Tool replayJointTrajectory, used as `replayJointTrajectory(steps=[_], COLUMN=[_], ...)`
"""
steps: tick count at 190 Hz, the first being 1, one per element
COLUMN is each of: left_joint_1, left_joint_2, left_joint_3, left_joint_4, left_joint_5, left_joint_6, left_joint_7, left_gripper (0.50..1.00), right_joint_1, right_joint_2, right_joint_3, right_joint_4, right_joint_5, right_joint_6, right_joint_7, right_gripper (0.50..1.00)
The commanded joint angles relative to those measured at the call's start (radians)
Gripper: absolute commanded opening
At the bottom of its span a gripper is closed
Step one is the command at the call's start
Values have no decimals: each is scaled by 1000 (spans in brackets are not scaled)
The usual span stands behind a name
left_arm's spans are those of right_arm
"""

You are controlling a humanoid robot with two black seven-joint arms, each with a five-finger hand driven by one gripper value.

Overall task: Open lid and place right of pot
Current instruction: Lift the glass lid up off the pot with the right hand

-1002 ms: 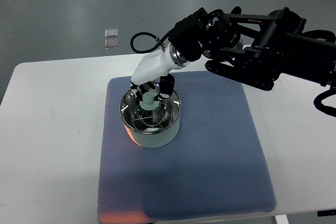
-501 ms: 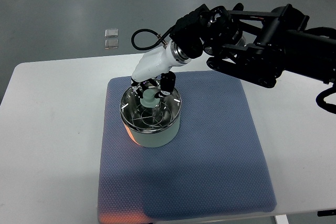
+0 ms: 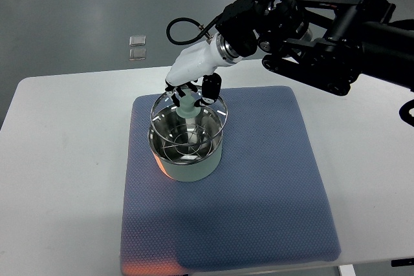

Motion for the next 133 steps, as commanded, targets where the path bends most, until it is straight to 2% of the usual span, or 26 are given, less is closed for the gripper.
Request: replayJointTrajectory(steps=[1,36,39,67,83,98,133], left_joint_1=[0,-1,-1,-5,-6,-8,-12], left_joint_2=[0,0,0,0,0,0,0], left_joint_3=[2,4,5,5,5,7,7], left_joint_4=[0,1,1,1,1,1,1], left_joint_5=[0,-1,-1,-1,-1,-1,0], left_joint_6=[0,0,0,2,0,2,2], left_joint_7=[1,0,0,0,1,1,0], left_gripper=[1000,1000,1000,1000,1000,1000,1000], right_joint_1=[1,2,2,-5,-7,-39,-105], right_joint_2=[-40,-99,-137,-203,-215,-264,-297], right_joint_3=[2,2,3,3,2,-1,-9], right_joint_4=[0,10,21,24,24,24,24], right_joint_5=[1,2,4,7,7,7,2], right_joint_6=[-4,-6,-7,-19,-27,-44,-69], right_joint_7=[0,0,0,0,0,0,0], right_gripper=[500,500,500,500,500,500,500])
